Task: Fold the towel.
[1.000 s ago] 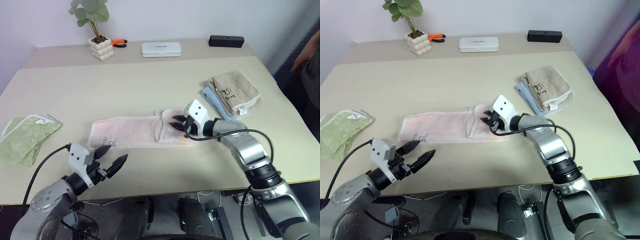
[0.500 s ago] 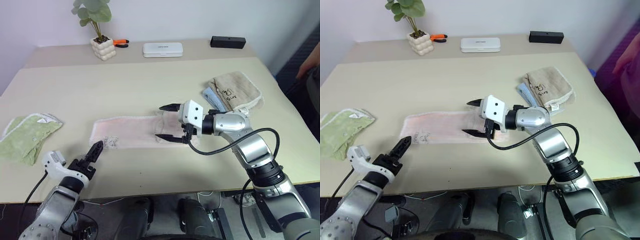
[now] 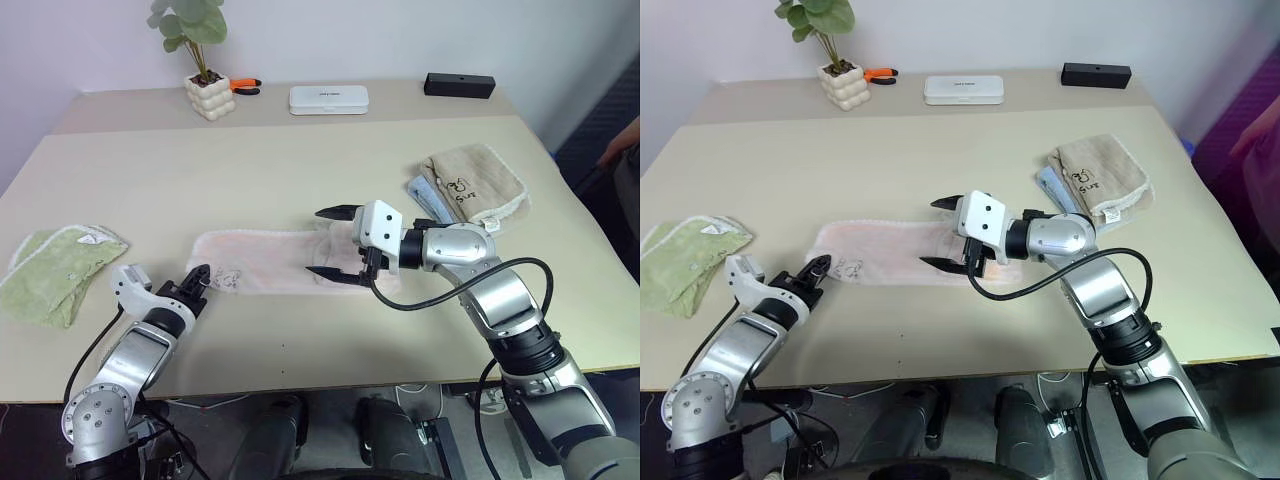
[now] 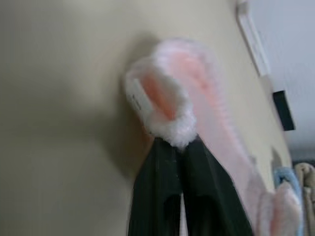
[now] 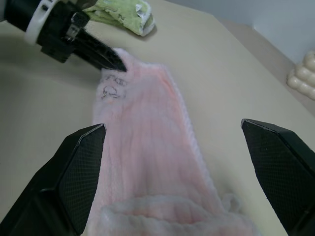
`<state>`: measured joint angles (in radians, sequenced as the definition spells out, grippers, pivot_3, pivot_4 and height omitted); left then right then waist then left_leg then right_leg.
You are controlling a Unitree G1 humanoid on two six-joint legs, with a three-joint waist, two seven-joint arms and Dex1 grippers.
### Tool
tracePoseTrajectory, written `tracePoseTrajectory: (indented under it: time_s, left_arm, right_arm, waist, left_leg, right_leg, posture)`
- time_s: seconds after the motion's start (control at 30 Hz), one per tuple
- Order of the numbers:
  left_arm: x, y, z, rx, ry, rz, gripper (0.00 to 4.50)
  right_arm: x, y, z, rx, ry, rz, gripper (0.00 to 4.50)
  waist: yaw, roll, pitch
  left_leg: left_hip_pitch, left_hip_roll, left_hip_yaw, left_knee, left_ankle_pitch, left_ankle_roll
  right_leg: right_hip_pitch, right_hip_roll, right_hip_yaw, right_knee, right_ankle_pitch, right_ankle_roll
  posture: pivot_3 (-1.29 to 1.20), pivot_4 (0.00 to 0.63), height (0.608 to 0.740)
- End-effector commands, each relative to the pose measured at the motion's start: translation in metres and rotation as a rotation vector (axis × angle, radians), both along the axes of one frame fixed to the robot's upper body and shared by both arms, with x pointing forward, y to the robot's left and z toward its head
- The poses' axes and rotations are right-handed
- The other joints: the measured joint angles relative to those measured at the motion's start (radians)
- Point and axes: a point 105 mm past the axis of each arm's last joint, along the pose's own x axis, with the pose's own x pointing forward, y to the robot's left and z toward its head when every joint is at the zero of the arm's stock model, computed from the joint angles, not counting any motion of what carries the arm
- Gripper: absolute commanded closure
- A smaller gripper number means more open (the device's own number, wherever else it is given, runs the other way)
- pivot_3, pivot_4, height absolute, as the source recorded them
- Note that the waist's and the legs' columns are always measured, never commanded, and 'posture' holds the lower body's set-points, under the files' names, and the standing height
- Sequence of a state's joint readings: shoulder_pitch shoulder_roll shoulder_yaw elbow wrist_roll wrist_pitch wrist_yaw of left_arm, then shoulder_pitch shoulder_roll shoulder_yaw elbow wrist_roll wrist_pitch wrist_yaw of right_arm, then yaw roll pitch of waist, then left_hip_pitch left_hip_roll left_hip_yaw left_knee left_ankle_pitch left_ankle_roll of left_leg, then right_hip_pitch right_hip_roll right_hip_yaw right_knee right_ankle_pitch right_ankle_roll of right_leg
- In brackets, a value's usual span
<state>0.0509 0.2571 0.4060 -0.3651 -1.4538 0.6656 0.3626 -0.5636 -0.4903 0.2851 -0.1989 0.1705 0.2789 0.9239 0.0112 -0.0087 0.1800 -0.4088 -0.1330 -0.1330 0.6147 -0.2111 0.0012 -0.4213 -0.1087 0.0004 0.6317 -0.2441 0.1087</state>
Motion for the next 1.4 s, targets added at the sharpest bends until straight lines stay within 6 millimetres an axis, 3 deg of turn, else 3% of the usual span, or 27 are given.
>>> tracePoseTrajectory:
  time_s: [0.03,0.13,0.23,0.33,0.43,0.57,0.7,0.93,1.13,1.23,1.4]
  left_arm:
    - [-0.004,0.028,0.04,0.067,-0.197,0.106,4.48]
    - [-0.019,0.055,0.067,0.178,-0.324,0.166,4.48]
    - [-0.027,0.07,0.083,0.261,-0.386,0.17,4.48]
    - [-0.029,0.07,0.106,0.388,-0.457,0.085,4.48]
    - [-0.025,0.045,0.12,0.496,-0.515,-0.089,4.48]
    - [-0.021,0.015,0.12,0.592,-0.548,-0.284,4.48]
    - [-0.027,-0.057,0.09,0.768,-0.551,-0.75,4.48]
    - [-0.013,-0.095,0.067,0.722,-0.586,-0.94,4.48]
    - [-0.009,-0.1,0.055,0.726,-0.572,-0.988,4.48]
    - [-0.011,-0.102,0.058,0.68,-0.58,-0.995,3.64]
    - [-0.016,-0.092,0.059,0.68,-0.55,-0.979,1.11]
  right_arm:
    - [-0.005,0.0,0.012,0.021,-0.046,0.003,0.0]
    - [-0.005,-0.004,0.01,0.013,-0.043,-0.01,0.0]
    - [-0.003,-0.007,0.009,0.007,-0.036,-0.021,0.0]
    - [0.0,-0.01,0.005,-0.007,-0.03,-0.035,0.0]
    - [0.004,-0.011,0.001,-0.015,-0.024,-0.046,0.0]
    - [0.007,-0.011,-0.001,-0.02,-0.023,-0.051,0.0]
    - [0.009,-0.012,-0.003,-0.016,-0.023,-0.063,0.0]
    - [0.01,-0.016,-0.006,-0.018,-0.031,-0.086,0.0]
    - [0.012,-0.022,-0.004,-0.018,-0.038,-0.112,0.0]
    - [0.013,-0.023,-0.005,-0.021,-0.038,-0.117,0.0]
    - [0.017,-0.025,-0.007,-0.038,-0.044,-0.136,0.0]
  waist:
    - [0.0,0.0,0.0]
    - [-0.002,0.0,0.0]
    - [0.001,0.0,0.0]
    - [0.003,-0.001,0.0]
    - [0.002,-0.002,0.0]
    - [0.001,-0.002,0.0]
    - [0.0,-0.002,0.001]
    - [-0.001,-0.002,0.001]
    - [-0.003,-0.002,0.001]
    - [-0.001,-0.002,0.001]
    - [-0.003,-0.002,0.001]
  left_leg:
    - [0.0,0.0,0.0,0.0,0.0,0.0]
    - [0.0,0.001,0.0,0.0,0.0,-0.001]
    - [0.0,0.002,0.0,0.0,-0.001,-0.002]
    - [0.0,0.003,0.0,0.0,-0.001,-0.002]
    - [0.0,0.003,0.0,0.0,-0.001,-0.002]
    - [0.0,0.003,0.001,-0.001,-0.001,-0.002]
    - [0.0,0.005,0.001,-0.002,-0.001,-0.003]
    - [0.0,0.007,0.002,-0.002,0.0,-0.004]
    - [0.0,0.007,0.002,-0.003,-0.001,-0.005]
    - [0.0,0.008,0.002,-0.002,-0.001,-0.005]
    - [0.0,0.008,0.002,-0.002,-0.001,-0.005]
  right_leg:
    - [0.0,0.0,0.0,0.0,0.0,0.0]
    - [-0.001,0.001,0.0,0.0,0.0,-0.001]
    - [-0.001,0.002,0.001,0.0,-0.001,-0.004]
    - [0.0,0.003,0.001,-0.001,-0.001,-0.005]
    - [0.0,0.004,0.001,-0.001,-0.001,-0.005]
    - [-0.001,0.005,0.001,-0.002,-0.001,-0.005]
    - [-0.001,0.005,0.002,-0.001,0.0,-0.006]
    - [-0.003,0.007,0.002,-0.001,0.002,-0.006]
    - [-0.004,0.007,0.003,-0.001,0.002,-0.005]
    - [-0.003,0.008,0.003,-0.001,0.002,-0.005]
    - [-0.004,0.008,0.003,-0.001,0.003,-0.004]
  posture:
    - [0.0,0.15,0.74]
    - [0.0,0.15,0.74]
    - [0.0,0.15,0.74]
    - [0.0,0.15,0.74]
    - [0.0,0.15,0.74]
    - [0.0,0.15,0.74]
    - [0.0,0.15,0.74]
    - [0.0,0.15,0.74]
    - [0.0,0.15,0.74]
    - [0.0,0.15,0.74]
    - [0.0,0.15,0.74]
